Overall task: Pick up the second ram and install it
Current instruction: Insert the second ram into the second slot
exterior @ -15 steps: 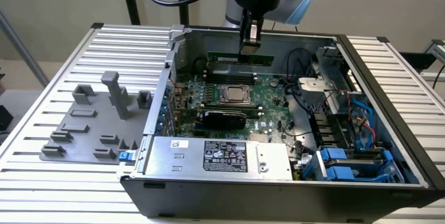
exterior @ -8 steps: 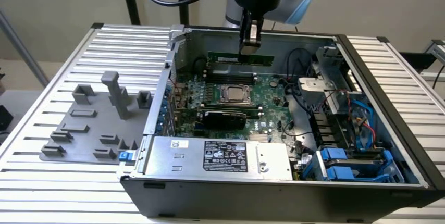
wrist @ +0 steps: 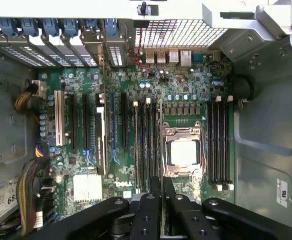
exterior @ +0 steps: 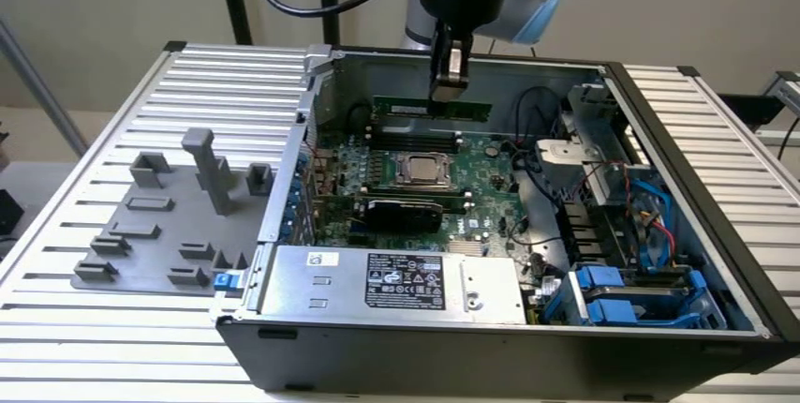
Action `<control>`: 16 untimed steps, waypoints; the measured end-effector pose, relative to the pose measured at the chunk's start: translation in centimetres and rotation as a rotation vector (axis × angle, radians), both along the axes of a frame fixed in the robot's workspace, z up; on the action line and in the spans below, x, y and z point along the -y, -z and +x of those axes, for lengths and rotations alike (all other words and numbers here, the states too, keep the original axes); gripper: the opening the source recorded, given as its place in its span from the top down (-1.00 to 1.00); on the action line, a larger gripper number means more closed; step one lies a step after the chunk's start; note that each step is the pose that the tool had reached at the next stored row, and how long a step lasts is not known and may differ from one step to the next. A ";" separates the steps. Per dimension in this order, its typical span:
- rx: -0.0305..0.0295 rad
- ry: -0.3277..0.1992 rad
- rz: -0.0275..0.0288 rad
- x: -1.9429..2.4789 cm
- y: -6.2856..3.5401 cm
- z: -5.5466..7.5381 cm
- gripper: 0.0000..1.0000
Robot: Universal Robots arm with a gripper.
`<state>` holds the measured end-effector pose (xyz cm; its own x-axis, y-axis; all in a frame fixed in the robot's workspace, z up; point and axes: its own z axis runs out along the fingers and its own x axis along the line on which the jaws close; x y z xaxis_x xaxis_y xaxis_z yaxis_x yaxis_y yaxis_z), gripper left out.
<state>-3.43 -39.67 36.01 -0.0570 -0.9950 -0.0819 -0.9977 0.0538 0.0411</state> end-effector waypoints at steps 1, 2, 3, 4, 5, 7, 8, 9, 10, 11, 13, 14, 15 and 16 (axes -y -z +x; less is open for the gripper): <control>0.0001 0.000 0.0001 -0.02 0.20 0.0 0.73; 0.0000 0.000 0.0001 -0.03 0.38 0.0 0.73; 0.0000 0.000 0.0001 -0.05 0.56 0.0 0.73; 0.0000 0.000 0.0001 -0.06 0.74 0.0 0.73; 0.0000 0.000 0.0000 -0.07 0.92 0.0 0.73; -0.0001 0.000 0.0000 -0.10 1.27 0.0 0.73; 0.0000 0.000 0.0001 -0.11 1.46 0.0 0.73; 0.0000 0.000 0.0002 -0.12 1.66 0.0 0.73; 0.0000 0.000 0.0002 -0.13 1.83 0.0 0.73; 0.0000 0.000 0.0000 -0.14 2.01 0.0 0.73; 0.0000 0.000 0.0001 -0.16 2.37 0.0 0.73; 0.0001 0.000 0.0001 -0.18 2.55 0.0 0.73; 0.0000 0.000 0.0001 -0.18 2.73 0.0 0.73; 0.0000 0.000 0.0000 -0.20 2.92 0.0 0.73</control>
